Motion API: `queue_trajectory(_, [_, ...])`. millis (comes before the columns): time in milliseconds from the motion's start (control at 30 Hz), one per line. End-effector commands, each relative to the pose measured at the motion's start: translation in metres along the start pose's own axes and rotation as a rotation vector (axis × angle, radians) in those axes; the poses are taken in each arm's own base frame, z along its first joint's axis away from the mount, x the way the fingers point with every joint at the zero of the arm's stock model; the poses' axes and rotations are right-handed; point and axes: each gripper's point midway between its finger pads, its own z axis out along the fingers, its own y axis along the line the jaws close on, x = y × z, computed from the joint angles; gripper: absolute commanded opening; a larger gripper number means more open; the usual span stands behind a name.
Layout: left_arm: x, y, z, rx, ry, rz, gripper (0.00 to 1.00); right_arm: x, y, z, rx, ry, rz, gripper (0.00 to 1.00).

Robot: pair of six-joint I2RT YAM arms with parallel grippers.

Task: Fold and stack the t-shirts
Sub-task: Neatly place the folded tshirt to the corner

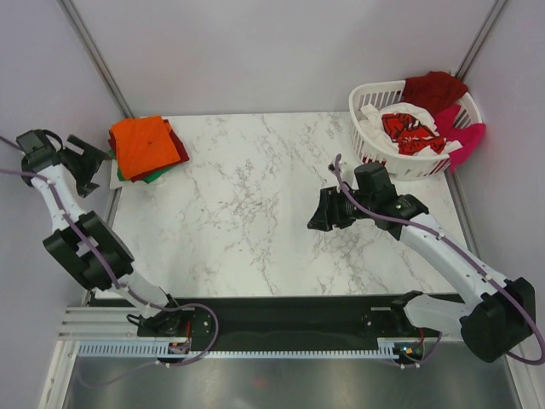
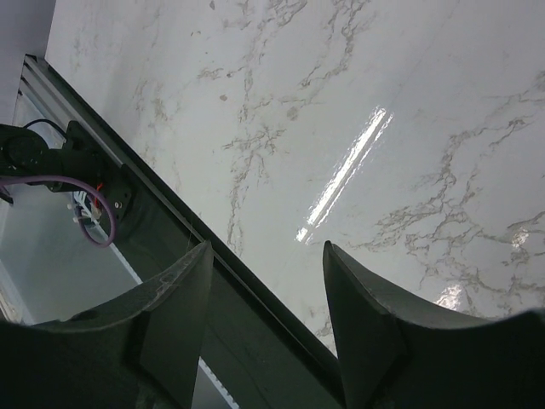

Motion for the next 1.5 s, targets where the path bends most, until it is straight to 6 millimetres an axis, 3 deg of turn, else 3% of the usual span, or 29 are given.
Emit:
queue_trajectory(0, [-0.056, -0.002, -0.036, 0.091, -0.32, -0.215, 0.95, -0.007, 0.013, -0.009, -0.04, -0.045, -0.024, 0.63])
queue_trajectory(33, [-0.038, -0.022, -0.023, 0.137, -0.287, -0.141, 0.91, -0.007, 0.014, -0.01, -0.042, -0.048, -0.025, 0.63])
queue_trajectory(100, [-0.04, -0.048, -0.02, 0.173, -0.31, -0.041, 0.81, -0.007, 0.016, -0.012, -0.043, -0.054, -0.022, 0.64])
queue_trajectory(133, [-0.03, -0.06, -0.005, 0.184, -0.271, -0.012, 0.71, -0.007, 0.016, -0.013, -0.042, -0.057, -0.021, 0.64])
queue_trajectory(200, [-0.028, -0.074, 0.006, 0.215, -0.241, 0.012, 0.6, -0.007, 0.015, -0.013, -0.033, -0.059, -0.018, 0.65])
queue_trajectory(233, [-0.027, -0.084, 0.02, 0.237, -0.21, 0.023, 0.43, -0.007, 0.013, -0.014, -0.021, -0.063, -0.018, 0.65])
queue_trajectory(300, [-0.035, -0.095, 0.03, 0.256, -0.209, 0.052, 0.32, -0.007, 0.01, -0.012, -0.01, -0.062, -0.013, 0.65])
queue_trajectory(333, [-0.033, -0.101, 0.037, 0.267, -0.196, 0.066, 0.21, -0.006, 0.009, -0.012, -0.002, -0.063, -0.01, 0.65])
queue_trajectory(367, [-0.028, -0.098, 0.059, 0.259, -0.157, 0.066, 0.17, -0.006, 0.007, -0.011, 0.004, -0.061, -0.006, 0.65])
queue_trajectory(433, [-0.034, -0.113, 0.065, 0.295, -0.154, 0.095, 0.07, -0.006, 0.005, -0.009, 0.011, -0.063, 0.0, 0.65])
queue_trajectory(467, [-0.031, -0.109, 0.084, 0.286, -0.126, 0.094, 0.06, -0.005, 0.002, -0.007, 0.019, -0.064, 0.004, 0.65])
queue_trajectory(533, [-0.036, -0.122, 0.091, 0.308, -0.136, 0.134, 0.04, -0.006, 0.001, -0.004, 0.017, -0.068, 0.009, 0.66])
queue_trajectory(567, [-0.033, -0.119, 0.106, 0.298, -0.117, 0.134, 0.04, -0.004, -0.001, 0.0, 0.02, -0.056, 0.015, 0.66])
queue_trajectory(767, [-0.028, -0.126, 0.149, 0.278, -0.108, 0.208, 0.03, -0.003, -0.011, 0.017, 0.03, -0.011, 0.009, 0.66])
queue_trajectory(833, [-0.032, -0.123, 0.163, 0.199, -0.154, 0.273, 0.02, -0.002, -0.014, 0.022, 0.032, 0.003, 0.011, 0.66])
queue_trajectory(967, [-0.049, -0.108, 0.171, 0.027, -0.265, 0.34, 0.02, 0.003, -0.022, 0.033, 0.038, 0.033, 0.025, 0.66])
queue_trajectory(1000, [-0.062, -0.101, 0.169, -0.041, -0.317, 0.348, 0.02, 0.003, -0.022, 0.035, 0.037, 0.033, 0.025, 0.66])
queue_trajectory(1167, [-0.092, -0.1, 0.165, -0.125, -0.421, 0.367, 0.04, 0.009, -0.03, 0.048, 0.041, 0.072, 0.037, 0.66])
queue_trajectory(1200, [-0.106, -0.103, 0.157, -0.148, -0.468, 0.371, 0.06, 0.009, -0.031, 0.049, 0.041, 0.074, 0.037, 0.66])
queue_trajectory(1300, [-0.122, -0.103, 0.152, -0.178, -0.519, 0.367, 0.15, 0.011, -0.034, 0.054, 0.042, 0.085, 0.044, 0.66])
queue_trajectory(1400, [-0.128, -0.105, 0.151, -0.161, -0.53, 0.357, 0.41, 0.011, -0.036, 0.056, 0.047, 0.085, 0.048, 0.66])
queue_trajectory(1433, [-0.127, -0.107, 0.151, -0.151, -0.526, 0.355, 0.54, 0.012, -0.037, 0.057, 0.049, 0.088, 0.051, 0.66])
queue_trajectory(1467, [-0.125, -0.109, 0.151, -0.139, -0.518, 0.356, 0.59, 0.011, -0.037, 0.058, 0.05, 0.088, 0.05, 0.66])
